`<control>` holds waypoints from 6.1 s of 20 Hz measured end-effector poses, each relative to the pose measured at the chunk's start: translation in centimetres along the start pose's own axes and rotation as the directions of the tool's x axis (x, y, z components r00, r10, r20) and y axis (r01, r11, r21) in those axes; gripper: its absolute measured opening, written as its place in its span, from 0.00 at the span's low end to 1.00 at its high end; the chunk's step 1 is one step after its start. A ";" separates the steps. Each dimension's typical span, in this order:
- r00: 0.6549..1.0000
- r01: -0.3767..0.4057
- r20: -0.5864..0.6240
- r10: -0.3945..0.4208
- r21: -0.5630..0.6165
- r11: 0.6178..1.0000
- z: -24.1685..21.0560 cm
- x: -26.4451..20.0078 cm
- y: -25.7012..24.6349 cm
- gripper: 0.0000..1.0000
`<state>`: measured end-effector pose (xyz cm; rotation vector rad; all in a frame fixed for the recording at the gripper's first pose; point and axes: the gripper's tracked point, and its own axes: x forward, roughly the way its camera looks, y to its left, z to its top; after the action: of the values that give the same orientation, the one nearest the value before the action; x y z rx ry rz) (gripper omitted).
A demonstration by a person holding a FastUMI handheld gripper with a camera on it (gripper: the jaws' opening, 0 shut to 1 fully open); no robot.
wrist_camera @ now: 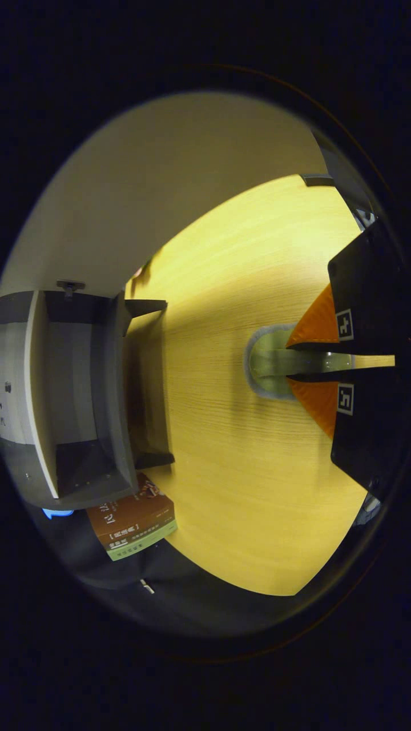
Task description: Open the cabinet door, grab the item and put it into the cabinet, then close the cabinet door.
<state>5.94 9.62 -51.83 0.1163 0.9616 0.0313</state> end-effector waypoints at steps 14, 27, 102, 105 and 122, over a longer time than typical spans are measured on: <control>0.931 -0.085 0.352 0.096 -0.048 0.995 21.2 -16.4 3.1 0.12; 0.843 -0.075 0.531 0.084 -0.038 0.996 42.0 -15.6 5.6 0.12; 0.475 0.076 0.873 -0.109 0.083 0.994 31.4 -43.2 -9.2 0.95; 0.478 0.110 0.868 -0.132 0.091 0.990 29.5 -43.8 -11.8 0.96; 0.582 0.328 0.718 -0.381 0.221 0.918 29.9 -34.8 -25.8 0.97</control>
<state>9.88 -21.23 -9.41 -0.0159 0.1178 -0.4049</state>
